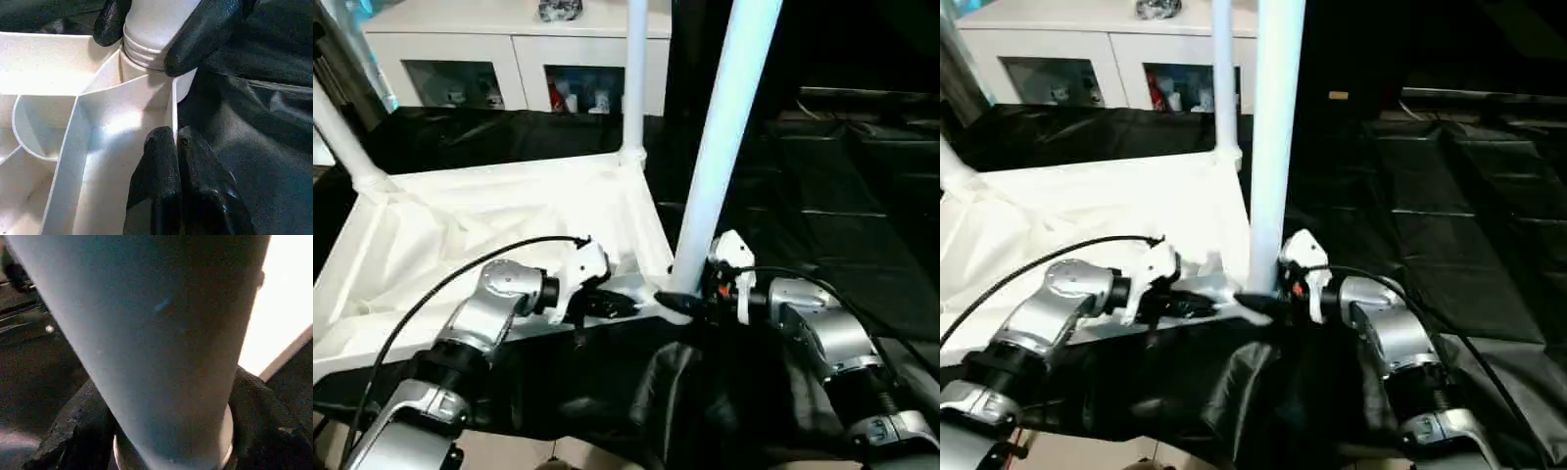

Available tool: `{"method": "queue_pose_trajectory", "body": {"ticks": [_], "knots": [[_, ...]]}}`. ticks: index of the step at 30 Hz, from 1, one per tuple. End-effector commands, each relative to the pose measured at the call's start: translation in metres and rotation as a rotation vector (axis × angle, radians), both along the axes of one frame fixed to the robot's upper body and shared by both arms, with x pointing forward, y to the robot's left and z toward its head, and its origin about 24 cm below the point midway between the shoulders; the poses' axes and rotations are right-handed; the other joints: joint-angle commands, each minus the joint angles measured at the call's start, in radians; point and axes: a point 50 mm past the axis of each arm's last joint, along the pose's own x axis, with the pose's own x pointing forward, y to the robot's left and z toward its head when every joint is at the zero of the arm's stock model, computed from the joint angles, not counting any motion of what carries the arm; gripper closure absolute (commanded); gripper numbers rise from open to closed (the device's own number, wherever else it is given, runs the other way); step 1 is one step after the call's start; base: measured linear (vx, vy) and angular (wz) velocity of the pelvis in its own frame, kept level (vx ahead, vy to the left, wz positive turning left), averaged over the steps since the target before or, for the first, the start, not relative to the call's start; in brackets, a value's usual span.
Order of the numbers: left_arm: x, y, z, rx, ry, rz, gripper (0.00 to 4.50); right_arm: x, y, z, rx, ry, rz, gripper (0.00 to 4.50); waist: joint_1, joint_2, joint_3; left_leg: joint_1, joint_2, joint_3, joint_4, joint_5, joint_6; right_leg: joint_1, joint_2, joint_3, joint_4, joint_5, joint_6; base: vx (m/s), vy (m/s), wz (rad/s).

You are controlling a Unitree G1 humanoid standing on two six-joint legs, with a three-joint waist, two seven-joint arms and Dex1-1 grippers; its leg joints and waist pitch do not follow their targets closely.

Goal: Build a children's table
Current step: Rotate leg to tighten

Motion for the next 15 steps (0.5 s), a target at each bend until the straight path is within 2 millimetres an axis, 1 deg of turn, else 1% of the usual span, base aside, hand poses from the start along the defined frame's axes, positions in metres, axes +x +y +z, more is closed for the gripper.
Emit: {"method": "queue_pose_trajectory", "body": {"ticks": [1, 2, 3, 4, 5, 7, 8, 9, 10, 11, 12, 13, 14, 15], "knots": [[0.018, -0.014, 0.02, -0.085, -0.088, 0.114, 4.5, 0.005, 0.012, -0.014, -0.049, 0.034, -0.12, 1.82, -0.003, -0.01, -0.06, 0.007, 0.023, -0.003, -0.064, -0.241, 0.035, 0.049, -0.059, 0.04, -0.079, -0.302, -0.193, 0.0, 0.0, 0.0], [0.023, -0.019, 0.022, -0.096, -0.103, 0.155, 4.5, 0.011, 0.013, -0.018, -0.057, 0.05, -0.209, 1.82, -0.005, -0.009, -0.061, 0.01, 0.022, -0.004, -0.065, -0.246, 0.023, 0.048, -0.06, 0.039, -0.08, -0.319, -0.188, 0.0, 0.0, 0.0], [0.027, -0.024, 0.023, -0.099, -0.107, 0.194, 4.5, 0.015, 0.015, -0.021, -0.06, 0.058, -0.28, 1.82, -0.008, -0.01, -0.06, 0.009, 0.02, -0.004, -0.065, -0.245, 0.02, 0.047, -0.06, 0.039, -0.082, -0.327, -0.186, 0.0, 0.0, 0.0], [0.029, -0.026, 0.024, -0.1, -0.108, 0.212, 4.5, 0.017, 0.017, -0.022, -0.062, 0.063, -0.313, 1.82, -0.01, -0.009, -0.058, 0.01, 0.02, -0.004, -0.066, -0.254, 0.013, 0.045, -0.06, 0.039, -0.082, -0.343, -0.184, 0.0, 0.0, 0.0], [0.031, -0.029, 0.024, -0.096, -0.112, 0.228, 4.5, 0.019, 0.019, -0.023, -0.058, 0.074, -0.364, 1.83, -0.011, -0.009, -0.062, 0.009, 0.021, -0.006, -0.066, -0.246, 0.008, 0.049, -0.061, 0.039, -0.083, -0.337, -0.176, 0.0, 0.0, 0.0], [0.034, -0.033, 0.024, -0.09, -0.124, 0.263, 4.5, 0.023, 0.023, -0.025, -0.048, 0.081, -0.451, 1.83, -0.013, -0.009, -0.065, 0.005, 0.02, -0.005, -0.063, -0.22, 0.019, 0.051, -0.059, 0.041, -0.077, -0.273, -0.185, 0.0, 0.0, 0.0], [0.035, -0.036, 0.025, -0.09, -0.128, 0.277, 4.5, 0.025, 0.026, -0.025, -0.046, 0.078, -0.491, 1.83, -0.015, -0.005, -0.066, 0.007, 0.019, -0.003, -0.062, -0.21, 0.02, 0.048, -0.057, 0.041, -0.076, -0.247, -0.192, 0.0, 0.0, 0.0], [0.037, -0.039, 0.025, -0.088, -0.138, 0.297, 4.5, 0.027, 0.031, -0.026, -0.038, 0.084, -0.543, 1.83, -0.014, -0.003, -0.068, 0.007, 0.019, -0.005, -0.061, -0.2, 0.021, 0.052, -0.058, 0.041, -0.073, -0.227, -0.196, 0.0, 0.0, 0.0], [0.038, -0.042, 0.025, -0.09, -0.146, 0.308, 4.5, 0.027, 0.038, -0.026, -0.021, 0.089, -0.549, 1.83, -0.015, -0.003, -0.069, 0.006, 0.019, -0.004, -0.061, -0.193, 0.024, 0.051, -0.058, 0.041, -0.072, -0.207, -0.201, 0.0, 0.0, 0.0], [0.038, -0.045, 0.025, -0.097, -0.149, 0.302, 4.5, 0.025, 0.048, -0.024, -0.012, 0.065, -0.501, 1.83, -0.016, -0.004, -0.069, 0.005, 0.018, -0.003, -0.06, -0.188, 0.032, 0.053, -0.057, 0.039, -0.071, -0.178, -0.212, 0.0, 0.0, 0.0], [0.038, -0.046, 0.025, -0.099, -0.15, 0.3, 4.5, 0.025, 0.051, -0.023, -0.01, 0.048, -0.479, 1.83, -0.015, -0.004, -0.069, 0.005, 0.019, -0.003, -0.06, -0.187, 0.036, 0.056, -0.058, 0.039, -0.07, -0.17, -0.215, 0.0, 0.0, 0.0], [0.035, -0.048, 0.025, -0.11, -0.159, 0.272, 4.5, 0.022, 0.062, -0.019, 0.025, 0.007, -0.396, 1.48, -0.015, -0.002, -0.069, 0.004, 0.019, -0.003, -0.059, -0.187, 0.044, 0.056, -0.059, 0.039, -0.069, -0.159, -0.219, 0.0, 0.0, 0.0], [0.035, -0.048, 0.025, -0.11, -0.159, 0.272, 4.5, 0.022, 0.062, -0.019, 0.025, 0.007, -0.396, 1.27, -0.016, -0.003, -0.068, 0.004, 0.019, -0.002, -0.059, -0.193, 0.048, 0.056, -0.059, 0.039, -0.071, -0.161, -0.219, 0.0, 0.0, 0.0], [0.033, -0.049, 0.025, -0.116, -0.163, 0.247, 4.5, 0.02, 0.065, -0.016, 0.072, 0.022, -0.363, 1.11, -0.015, -0.006, -0.067, 0.004, 0.019, -0.002, -0.059, -0.198, 0.057, 0.058, -0.059, 0.039, -0.072, -0.17, -0.221, 0.0, 0.0, 0.0]]}}
